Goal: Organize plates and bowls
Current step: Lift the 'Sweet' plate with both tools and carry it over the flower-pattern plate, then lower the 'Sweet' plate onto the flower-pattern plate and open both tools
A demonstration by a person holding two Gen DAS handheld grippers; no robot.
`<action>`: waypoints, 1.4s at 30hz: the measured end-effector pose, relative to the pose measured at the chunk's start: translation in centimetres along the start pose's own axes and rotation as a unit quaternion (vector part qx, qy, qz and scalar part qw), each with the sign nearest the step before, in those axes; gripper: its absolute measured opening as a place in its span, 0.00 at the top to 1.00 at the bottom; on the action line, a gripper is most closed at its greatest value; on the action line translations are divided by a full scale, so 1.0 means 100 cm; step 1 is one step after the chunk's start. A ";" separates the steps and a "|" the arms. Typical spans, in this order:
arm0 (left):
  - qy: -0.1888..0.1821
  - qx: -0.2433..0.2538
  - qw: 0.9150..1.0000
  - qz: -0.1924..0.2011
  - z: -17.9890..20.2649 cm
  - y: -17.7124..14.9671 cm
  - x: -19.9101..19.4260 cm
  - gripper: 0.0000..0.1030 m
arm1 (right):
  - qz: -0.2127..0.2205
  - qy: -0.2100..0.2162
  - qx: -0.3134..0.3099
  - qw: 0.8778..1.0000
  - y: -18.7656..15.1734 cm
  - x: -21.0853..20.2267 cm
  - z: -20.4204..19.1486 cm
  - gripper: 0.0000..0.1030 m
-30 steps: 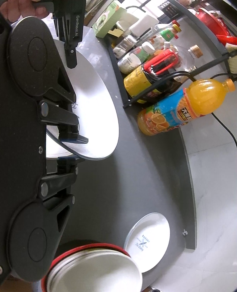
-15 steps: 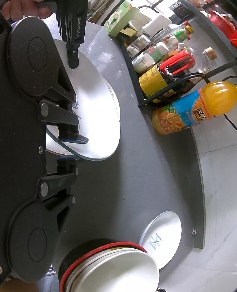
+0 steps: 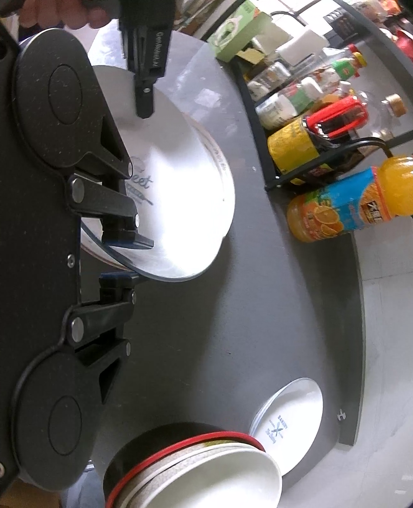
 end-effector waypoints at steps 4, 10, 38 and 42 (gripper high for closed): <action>0.008 0.009 1.000 0.001 0.000 0.000 0.004 0.87 | -0.020 0.000 -0.018 1.000 -0.006 0.006 -0.001 0.86; 0.008 -0.002 1.000 -0.005 -0.002 0.000 0.011 0.86 | -0.027 -0.003 -0.031 0.999 -0.007 0.011 0.000 0.86; 0.010 -0.016 1.000 -0.024 -0.007 0.019 -0.014 0.63 | -0.032 -0.026 -0.027 0.999 -0.006 0.034 0.001 0.82; 0.013 -0.016 1.000 -0.022 -0.009 0.017 -0.017 0.63 | -0.032 -0.036 -0.042 0.998 -0.008 0.036 -0.005 0.80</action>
Point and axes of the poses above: each gripper's, at about its wrist camera, not at the fingertips, and x roughly the way its jaws point, z to its right, y to its top, the point moved 10 cm from there along x, roughly the way its jaws point, and after that the axes turned 6 degrees about -x, right-handed, at the moved point
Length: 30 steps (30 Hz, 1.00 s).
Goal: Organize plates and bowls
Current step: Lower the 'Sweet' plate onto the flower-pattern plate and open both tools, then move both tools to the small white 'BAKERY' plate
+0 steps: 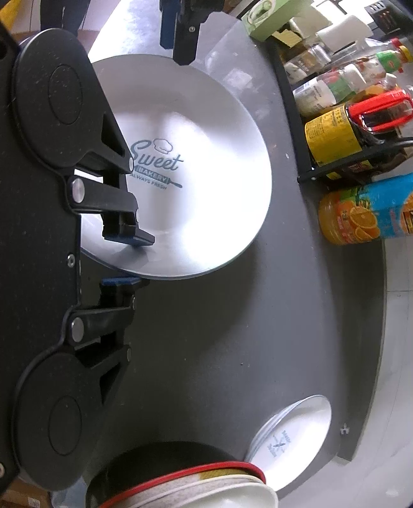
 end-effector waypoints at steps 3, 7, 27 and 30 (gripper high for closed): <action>-0.002 0.004 1.000 0.002 -0.001 -0.003 -0.003 0.62 | 0.003 -0.007 -0.009 1.000 0.001 -0.001 -0.001 0.78; 0.003 0.015 1.000 0.005 0.004 -0.008 -0.005 0.57 | 0.008 0.000 0.009 1.000 0.002 -0.011 0.002 0.74; -0.028 0.102 0.994 0.036 0.106 -0.017 -0.027 0.18 | 0.084 0.003 0.073 0.994 0.029 -0.096 0.061 0.08; -0.027 0.106 0.993 0.035 0.123 -0.018 -0.028 0.18 | 0.088 0.005 0.084 0.993 0.033 -0.106 0.078 0.05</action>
Point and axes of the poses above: each gripper's, at about its wrist camera, not at the fingertips, and x roughly the way its jaws point, z to its right, y to its top, the point moved 10 cm from there along x, roughly the way its jaws point, and after that the axes turned 6 degrees about -x, right-handed, at the moved point
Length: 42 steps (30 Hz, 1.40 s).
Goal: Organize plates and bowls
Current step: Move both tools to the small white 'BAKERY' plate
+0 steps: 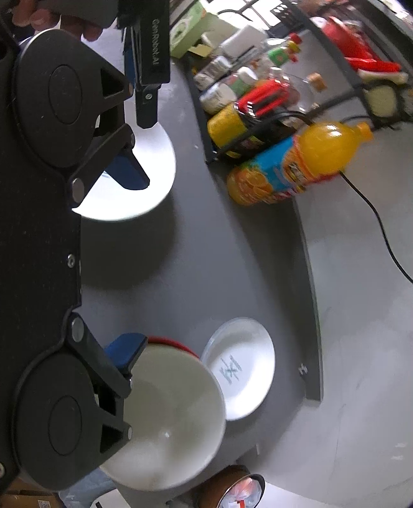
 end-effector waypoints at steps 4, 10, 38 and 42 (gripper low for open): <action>-0.008 -0.001 1.000 -0.006 0.027 0.003 0.003 0.18 | 0.007 0.008 0.004 1.000 0.015 -0.009 0.023 0.00; -0.001 0.014 1.000 0.000 0.068 0.011 0.012 0.18 | 0.014 0.014 0.012 1.000 0.033 -0.013 0.065 0.00; -0.001 0.015 0.999 -0.036 0.206 0.033 0.117 0.21 | -0.014 0.045 0.043 0.998 0.085 0.037 0.225 0.18; -0.001 0.004 0.999 -0.043 0.212 0.034 0.136 0.27 | -0.034 0.051 0.045 0.997 0.082 0.059 0.238 0.26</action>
Point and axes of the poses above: each gripper's, at about its wrist camera, not at the fingertips, and x roughly the way its jaws point, z to its right, y to its top, the point moved 10 cm from there along x, roughly the way its jaws point, and after that the axes turned 6 degrees about -x, right-handed, at the moved point
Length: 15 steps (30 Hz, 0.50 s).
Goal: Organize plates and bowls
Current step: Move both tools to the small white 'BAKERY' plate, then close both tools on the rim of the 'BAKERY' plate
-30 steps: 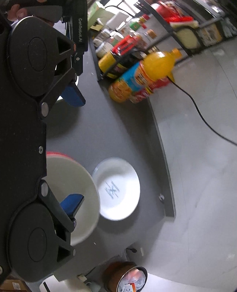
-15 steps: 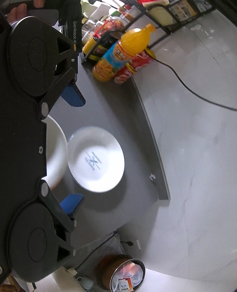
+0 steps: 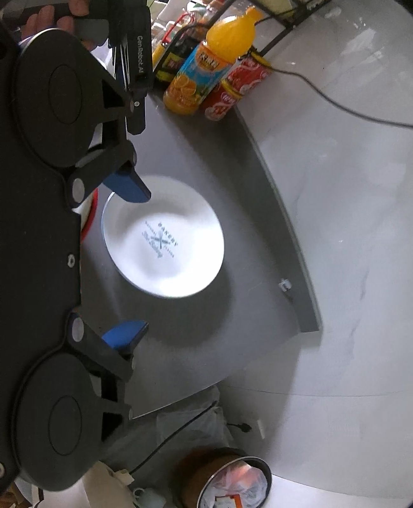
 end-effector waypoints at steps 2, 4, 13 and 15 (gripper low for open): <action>0.003 -0.011 1.000 -0.004 0.000 0.002 0.010 0.33 | -0.011 0.001 0.004 1.000 0.000 0.011 0.009 0.28; 0.004 -0.022 1.000 -0.012 0.000 0.004 0.022 0.43 | -0.021 0.002 0.005 1.000 0.001 0.022 0.014 0.31; -0.002 -0.055 0.998 -0.038 0.001 0.007 0.068 0.64 | -0.073 0.007 0.004 0.997 -0.006 0.075 0.033 0.43; 0.000 -0.060 0.997 -0.042 0.000 0.007 0.076 0.67 | -0.083 0.006 -0.003 0.997 -0.008 0.084 0.034 0.44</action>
Point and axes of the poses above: each gripper's, at about its wrist camera, not at the fingertips, and x roughly the way its jaws point, z to its right, y to its top, the point moved 10 cm from there along x, roughly the way its jaws point, and after that the axes turned 6 degrees about -x, right-handed, at the moved point
